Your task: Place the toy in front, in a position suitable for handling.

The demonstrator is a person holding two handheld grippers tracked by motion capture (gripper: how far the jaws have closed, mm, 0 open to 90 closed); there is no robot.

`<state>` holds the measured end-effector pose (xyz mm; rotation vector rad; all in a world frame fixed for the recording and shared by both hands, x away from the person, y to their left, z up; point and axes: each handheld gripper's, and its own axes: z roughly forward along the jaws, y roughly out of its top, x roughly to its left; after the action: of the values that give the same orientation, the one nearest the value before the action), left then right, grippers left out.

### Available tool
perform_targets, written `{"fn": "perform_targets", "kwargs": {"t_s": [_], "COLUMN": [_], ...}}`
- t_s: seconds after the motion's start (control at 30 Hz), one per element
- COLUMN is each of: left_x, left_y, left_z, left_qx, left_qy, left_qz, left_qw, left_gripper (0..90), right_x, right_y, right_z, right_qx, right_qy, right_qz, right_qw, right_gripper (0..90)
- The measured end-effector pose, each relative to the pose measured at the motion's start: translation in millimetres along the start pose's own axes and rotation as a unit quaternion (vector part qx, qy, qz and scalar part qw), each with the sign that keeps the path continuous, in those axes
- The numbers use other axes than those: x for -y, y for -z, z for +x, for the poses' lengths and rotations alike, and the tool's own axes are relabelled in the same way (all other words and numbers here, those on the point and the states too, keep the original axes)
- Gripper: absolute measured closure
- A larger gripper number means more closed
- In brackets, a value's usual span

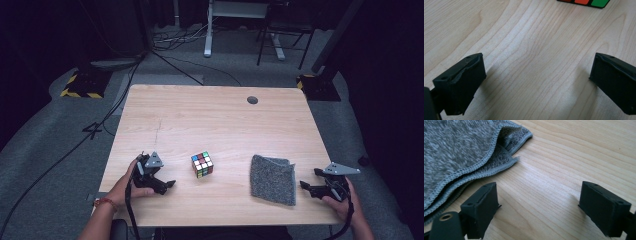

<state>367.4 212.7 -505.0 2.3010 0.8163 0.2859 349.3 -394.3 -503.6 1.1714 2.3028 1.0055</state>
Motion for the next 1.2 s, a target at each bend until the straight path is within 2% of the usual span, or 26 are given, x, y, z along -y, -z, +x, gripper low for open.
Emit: {"fn": "perform_targets", "kwargs": {"t_s": [0.3,0.33,0.37,0.4,0.47,0.5,0.53,0.63,0.67,0.7,0.73,0.77,0.8,0.83,0.93,0.97,1.0,1.07,1.1,1.13,1.2], "left_x": [-0.1,-0.1,0.0,0.0,-0.1,-0.1,-0.5,-1.5,-1.5,-1.9,-2.5,-2.5,-3.2,-3.2,-3.9,-4.5,-4.8,-5.5,-5.5,-6.5,-7.3], "left_y": [-0.2,-0.4,-0.4,-0.4,-0.4,-0.4,-0.7,-1.4,-1.4,-1.9,-2.6,-2.6,-3.1,-3.1,-3.9,-4.2,-4.5,-5.2,-5.2,-6.1,-6.9], "left_z": [-2.9,-3.4,-3.5,-3.8,-4.3,-4.3,-5.3,-7.0,-7.0,-7.4,-8.4,-8.4,-9.1,-9.1,-9.8,-10.2,-10.5,-10.8,-10.8,-11.5,-12.2], "left_qx": [-0.006,-0.007,-0.007,-0.007,-0.006,-0.006,-0.004,-0.002,-0.002,-0.001,0.001,0.001,0.002,0.002,0.003,0.001,0.002,0.002,0.002,0.003,0.005], "left_qy": [0.008,0.008,0.009,0.008,0.007,0.007,0.003,0.001,0.001,-0.001,-0.001,-0.001,0.000,0.000,0.000,-0.001,-0.001,-0.002,-0.002,-0.003,-0.003], "left_qz": [-0.001,-0.002,-0.002,-0.002,-0.002,-0.002,-0.001,0.000,0.000,-0.001,-0.001,-0.001,0.000,0.000,-0.002,0.000,-0.001,0.000,0.000,-0.001,-0.001], "left_qw": [1.0000,0.9999,0.9999,0.9999,1.0000,1.0000,1.0000,1.0000,1.0000,1.0000,1.0000,1.0000,1.0000,1.0000,1.0000,1.0000,1.0000,1.0000,1.0000,1.0000,1.0000], "left_gripper": [0.5,0.5,0.5,0.5,0.5,0.5,0.5,0.4,0.4,0.4,0.4,0.4,0.3,0.2,0.2,0.2,0.1,0.2,0.2,0.2,0.2], "right_x": [-1.5,-4.4,-5.7,-5.5,-5.9,-5.9,-10.0,-19.6,-23.4,-23.4,-31.7,-31.7,-39.9,-39.9,-50.1,-55.4,-57.0,-61.6,-61.6,-65.5,-67.1], "right_y": [-0.3,2.0,3.2,4.2,7.2,7.2,12.5,17.3,18.5,18.5,20.0,20.0,19.8,19.8,15.8,9.7,7.1,-0.5,-0.5,-10.1,-20.2], "right_z": [-2.1,-2.6,-2.2,-2.3,-2.6,-2.6,0.8,11.1,16.2,16.2,25.8,25.8,36.3,36.3,49.0,59.0,62.8,71.5,71.5,79.9,86.9], "right_qx": [-0.009,-0.009,0.002,0.003,-0.025,-0.025,-0.034,-0.059,-0.063,-0.063,-0.084,-0.084,-0.096,-0.096,-0.124,-0.126,-0.126,-0.133,-0.133,-0.146,-0.149], "right_qy": [0.012,0.028,0.036,0.038,0.035,0.035,0.038,0.061,0.073,0.073,0.088,0.088,0.106,0.106,0.120,0.142,0.148,0.159,0.159,0.166,0.175], "right_qz": [0.004,0.019,0.024,0.022,0.003,0.003,-0.014,-0.021,-0.021,-0.021,-0.026,-0.026,-0.030,-0.030,-0.032,-0.016,-0.012,-0.004,-0.004,0.006,0.021], "right_qw": [0.9999,0.9994,0.9991,0.9990,0.9991,0.9991,0.9986,0.9962,0.9951,0.9951,0.9923,0.9923,0.9893,0.9893,0.9845,0.9817,0.9808,0.9782,0.9782,0.9754,0.9731], "right_gripper": [16.2,16.4,16.9,19.5,19.2,19.2,21.6,23.7,24.0,24.0,24.7,24.7,25.0,25.0,26.7,27.5,27.9,29.2,29.2,30.1,30.7]}}
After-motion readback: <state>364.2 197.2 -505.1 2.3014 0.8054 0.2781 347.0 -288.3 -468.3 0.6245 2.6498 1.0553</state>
